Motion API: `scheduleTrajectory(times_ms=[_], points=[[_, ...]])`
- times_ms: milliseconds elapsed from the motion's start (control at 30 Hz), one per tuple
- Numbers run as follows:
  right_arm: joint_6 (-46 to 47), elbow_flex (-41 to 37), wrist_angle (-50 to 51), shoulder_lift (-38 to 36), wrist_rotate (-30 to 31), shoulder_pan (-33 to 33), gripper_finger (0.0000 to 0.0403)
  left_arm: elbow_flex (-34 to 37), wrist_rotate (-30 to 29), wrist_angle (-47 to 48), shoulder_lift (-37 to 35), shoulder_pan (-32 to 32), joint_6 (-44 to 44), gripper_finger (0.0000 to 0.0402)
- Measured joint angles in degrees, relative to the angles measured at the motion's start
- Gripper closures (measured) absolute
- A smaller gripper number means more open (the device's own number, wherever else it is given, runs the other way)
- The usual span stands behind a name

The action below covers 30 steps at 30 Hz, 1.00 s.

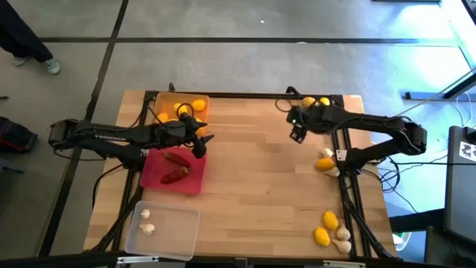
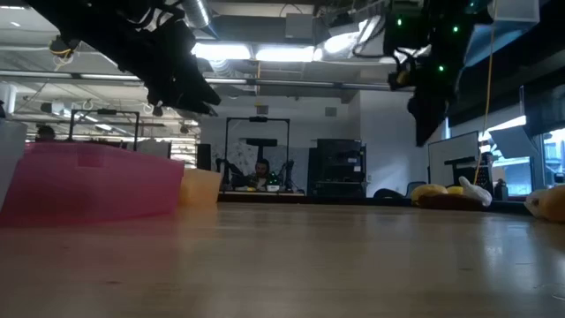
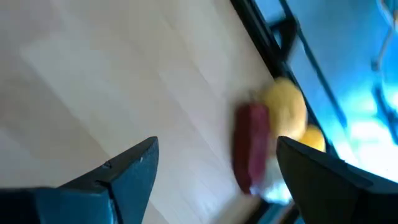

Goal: Sort produce into baskets
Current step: Put the lemon into the yellow bin

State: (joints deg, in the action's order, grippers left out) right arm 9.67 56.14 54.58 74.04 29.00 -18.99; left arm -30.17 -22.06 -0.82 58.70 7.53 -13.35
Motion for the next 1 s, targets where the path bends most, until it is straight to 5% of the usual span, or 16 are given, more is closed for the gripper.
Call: scheduleTrajectory(times_ms=[200,600,1000], points=[[-1.2,0.0,1.1,0.0,-3.3,-9.2,0.0084,0.0,0.0,-1.4,1.0,0.1,0.1,0.0123],[-5.8,0.0,-12.1,2.9,-16.8,-30.7,0.0084,0.1,0.0,-2.5,1.1,0.1,1.4,0.0123],[-11.6,0.0,-21.9,14.8,-20.8,-40.6,0.0084,0.0,0.0,-2.5,1.1,0.1,0.3,0.0123]])
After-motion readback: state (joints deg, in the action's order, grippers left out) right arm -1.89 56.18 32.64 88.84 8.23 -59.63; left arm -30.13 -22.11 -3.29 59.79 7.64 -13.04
